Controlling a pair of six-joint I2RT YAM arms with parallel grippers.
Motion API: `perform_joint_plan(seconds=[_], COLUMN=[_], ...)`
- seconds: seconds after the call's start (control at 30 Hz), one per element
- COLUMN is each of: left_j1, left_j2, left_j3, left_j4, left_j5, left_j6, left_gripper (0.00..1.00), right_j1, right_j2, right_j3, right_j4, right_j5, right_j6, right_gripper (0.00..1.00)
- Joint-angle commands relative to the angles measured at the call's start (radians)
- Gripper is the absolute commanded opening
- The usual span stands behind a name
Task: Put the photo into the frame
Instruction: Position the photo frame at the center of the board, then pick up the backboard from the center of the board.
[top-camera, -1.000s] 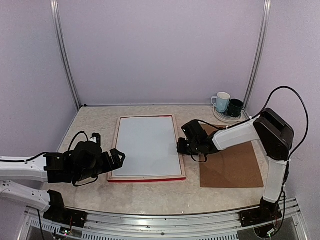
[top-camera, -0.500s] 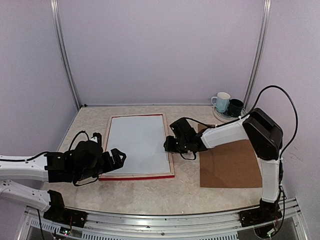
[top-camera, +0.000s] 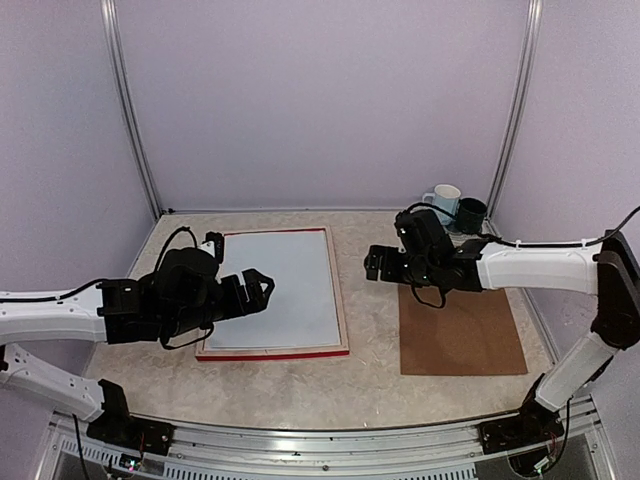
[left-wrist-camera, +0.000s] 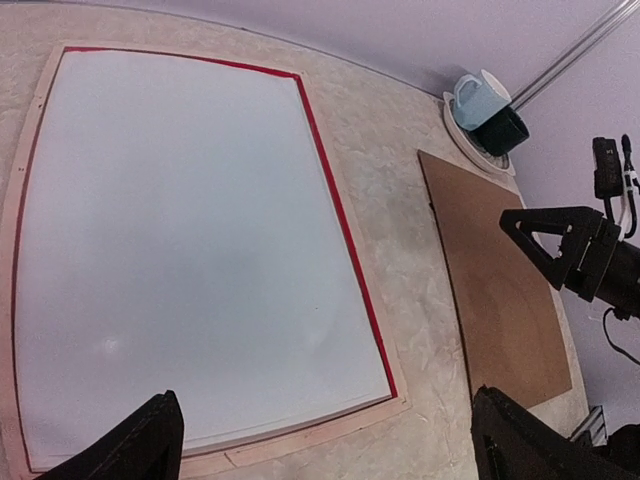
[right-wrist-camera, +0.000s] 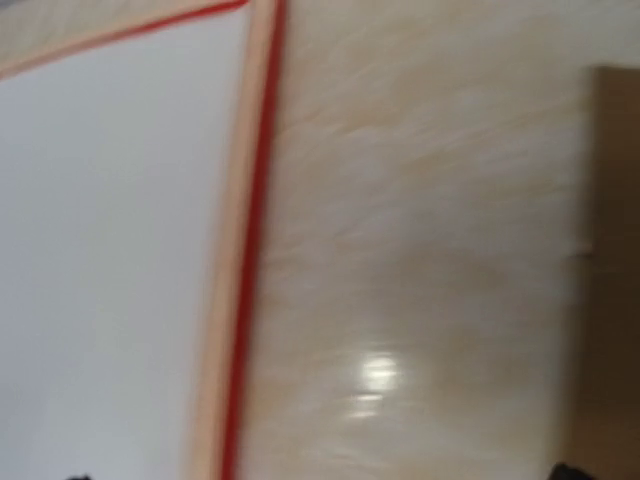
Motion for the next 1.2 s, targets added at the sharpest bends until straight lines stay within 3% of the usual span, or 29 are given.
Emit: perform_joint_plan(seconds=[0.0, 0.27, 0.43, 0.77, 1.0, 1.17], left_j1=[-0.018, -0.061, -0.069, -0.068, -0.014, 0.014], left_j2=[0.129, 0.482, 0.710, 1.018, 1.127, 1.205], left_j3=[0.119, 0.415, 0.605, 0.912, 0.953, 0.995], left_j4=[0.070, 0.106, 0.113, 0.105, 0.183, 0.229], left_j5=[0.057, 0.198, 0.314, 0.438, 0.531, 0.571], left_j6=[0.108, 0.185, 0.198, 0.195, 0.123, 0.087], left_gripper=[0.99, 0.99, 0.99, 0.99, 0.99, 0.99], right_j1=[-0.090, -0.350, -0.513, -0.765, -0.894, -0.911], right_j2=[-0.172, -0.531, -0.618, -0.528, -0.444, -0.373], right_j3=[-0.115, -0.362, -0.427, -0.483, -0.480, -0.484], right_j4=[-0.098, -0.175, -0.244, -0.239, -0.211, -0.159], right_j5=[0.025, -0.005, -0.046, -0.155, -0.178, -0.201], right_j6=[-0.047, -0.061, -0.075, -0.131, -0.212, -0.219], right_gripper=[0.99, 0.99, 0.99, 0.99, 0.99, 0.99])
